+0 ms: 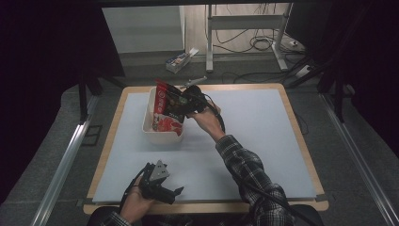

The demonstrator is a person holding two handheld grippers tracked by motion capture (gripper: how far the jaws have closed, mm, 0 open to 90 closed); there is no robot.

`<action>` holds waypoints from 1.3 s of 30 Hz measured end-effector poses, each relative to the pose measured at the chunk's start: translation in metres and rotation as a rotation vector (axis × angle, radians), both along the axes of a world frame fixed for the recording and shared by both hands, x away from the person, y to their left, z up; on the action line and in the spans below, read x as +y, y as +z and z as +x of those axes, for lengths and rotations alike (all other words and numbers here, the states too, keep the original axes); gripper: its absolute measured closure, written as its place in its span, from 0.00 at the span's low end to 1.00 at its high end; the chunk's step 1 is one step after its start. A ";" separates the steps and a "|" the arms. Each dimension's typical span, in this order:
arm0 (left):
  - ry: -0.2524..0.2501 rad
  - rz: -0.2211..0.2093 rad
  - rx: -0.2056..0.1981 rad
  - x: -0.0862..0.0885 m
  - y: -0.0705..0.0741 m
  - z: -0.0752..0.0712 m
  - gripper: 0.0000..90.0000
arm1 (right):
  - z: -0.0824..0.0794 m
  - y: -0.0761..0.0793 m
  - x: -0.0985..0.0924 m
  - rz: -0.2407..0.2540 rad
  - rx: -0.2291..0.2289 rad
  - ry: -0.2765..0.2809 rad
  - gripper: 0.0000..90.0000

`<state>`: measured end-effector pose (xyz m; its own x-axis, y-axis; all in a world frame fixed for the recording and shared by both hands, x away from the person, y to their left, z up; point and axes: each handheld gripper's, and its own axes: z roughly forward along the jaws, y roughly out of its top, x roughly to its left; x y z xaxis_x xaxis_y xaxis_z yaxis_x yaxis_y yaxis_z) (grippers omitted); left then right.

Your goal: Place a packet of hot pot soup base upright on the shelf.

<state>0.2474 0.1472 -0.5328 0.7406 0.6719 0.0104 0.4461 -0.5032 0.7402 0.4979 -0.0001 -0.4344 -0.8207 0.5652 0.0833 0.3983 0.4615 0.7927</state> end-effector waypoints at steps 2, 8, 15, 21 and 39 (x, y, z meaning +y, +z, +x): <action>-0.001 0.000 0.000 0.000 0.000 0.000 0.00 | -0.001 0.000 -0.001 0.003 0.003 0.004 0.16; -0.004 0.002 -0.001 0.000 0.000 0.000 0.00 | -0.004 0.005 -0.009 0.005 -0.002 0.025 0.10; -0.007 0.008 -0.005 -0.001 -0.001 0.000 0.00 | -0.012 0.014 -0.019 -0.022 -0.032 0.040 0.03; -0.003 -0.003 0.005 0.000 0.001 0.000 0.01 | -0.022 0.019 -0.025 -0.034 -0.053 0.058 0.00; -0.008 -0.001 0.023 -0.002 0.001 0.000 0.03 | -0.051 0.009 -0.062 -0.050 -0.064 0.057 0.00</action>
<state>0.2470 0.1453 -0.5317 0.7461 0.6658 -0.0078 0.4589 -0.5058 0.7304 0.4471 -0.0622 -0.4257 -0.8543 0.5199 0.0028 0.3200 0.5216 0.7909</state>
